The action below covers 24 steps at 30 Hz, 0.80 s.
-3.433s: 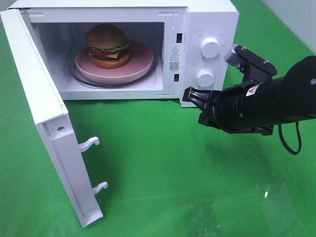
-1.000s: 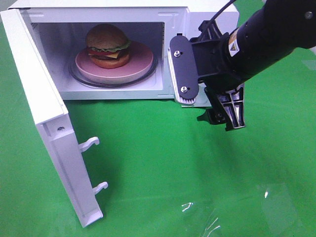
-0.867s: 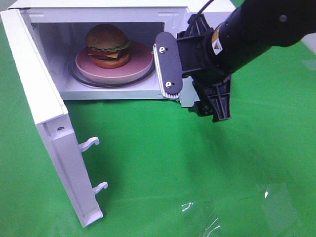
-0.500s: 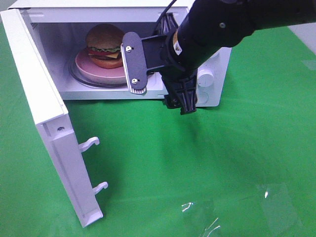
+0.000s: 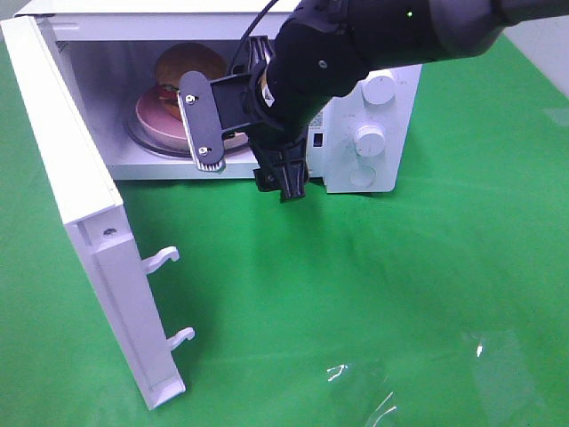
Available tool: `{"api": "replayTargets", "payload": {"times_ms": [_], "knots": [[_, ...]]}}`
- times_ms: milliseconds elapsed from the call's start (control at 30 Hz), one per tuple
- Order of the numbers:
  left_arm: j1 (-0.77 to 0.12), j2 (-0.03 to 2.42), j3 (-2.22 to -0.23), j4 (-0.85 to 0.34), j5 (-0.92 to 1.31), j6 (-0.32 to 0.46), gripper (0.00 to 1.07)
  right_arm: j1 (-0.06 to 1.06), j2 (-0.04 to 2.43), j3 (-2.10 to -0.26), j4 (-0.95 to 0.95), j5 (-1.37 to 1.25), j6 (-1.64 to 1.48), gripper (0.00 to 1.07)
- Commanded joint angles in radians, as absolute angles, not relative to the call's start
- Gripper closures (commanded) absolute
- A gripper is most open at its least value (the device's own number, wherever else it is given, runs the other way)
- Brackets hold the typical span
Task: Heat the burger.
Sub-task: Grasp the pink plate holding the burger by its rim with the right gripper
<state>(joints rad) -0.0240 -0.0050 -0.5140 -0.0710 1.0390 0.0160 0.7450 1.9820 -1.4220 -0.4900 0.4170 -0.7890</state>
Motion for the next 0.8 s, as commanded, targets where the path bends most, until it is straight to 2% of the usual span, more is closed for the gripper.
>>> {"api": "replayTargets", "payload": {"times_ms": [33,800], "knots": [[-0.021,-0.023,-0.51,-0.078,1.033,0.015,0.06,0.745,2.029,-1.485,-0.495,0.412,-0.786,0.24],[-0.021,-0.023,-0.51,-0.078,1.033,0.015,0.06,0.741,2.303,-1.761,-0.436,0.408,-0.814,0.29]]}}
